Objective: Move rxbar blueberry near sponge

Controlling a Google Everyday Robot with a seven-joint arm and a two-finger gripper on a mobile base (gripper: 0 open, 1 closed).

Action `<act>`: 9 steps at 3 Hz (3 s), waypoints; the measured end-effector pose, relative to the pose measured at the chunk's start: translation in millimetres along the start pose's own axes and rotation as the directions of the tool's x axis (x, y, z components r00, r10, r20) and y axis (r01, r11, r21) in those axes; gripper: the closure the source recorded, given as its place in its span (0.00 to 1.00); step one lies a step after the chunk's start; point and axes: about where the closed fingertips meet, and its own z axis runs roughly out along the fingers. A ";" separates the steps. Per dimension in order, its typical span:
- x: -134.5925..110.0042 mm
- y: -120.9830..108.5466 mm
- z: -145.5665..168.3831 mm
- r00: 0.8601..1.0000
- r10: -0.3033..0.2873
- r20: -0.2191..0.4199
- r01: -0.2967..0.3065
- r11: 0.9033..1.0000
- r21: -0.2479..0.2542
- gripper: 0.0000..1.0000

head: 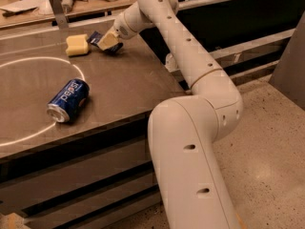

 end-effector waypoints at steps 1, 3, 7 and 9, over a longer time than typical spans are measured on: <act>-3.8 0.9 9.7 1.000 -0.020 0.012 0.020 1.000 -0.012 1.00; -15.7 6.4 19.6 0.998 -0.047 0.043 0.049 0.998 -0.038 0.83; -31.8 54.5 39.0 0.994 0.013 0.108 0.011 0.975 -0.221 0.00; -27.2 37.5 8.6 0.997 0.025 0.070 -0.013 0.986 -0.163 0.00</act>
Offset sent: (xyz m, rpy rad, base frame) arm 0.0217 0.0198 0.0114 0.0270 -0.0471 0.0623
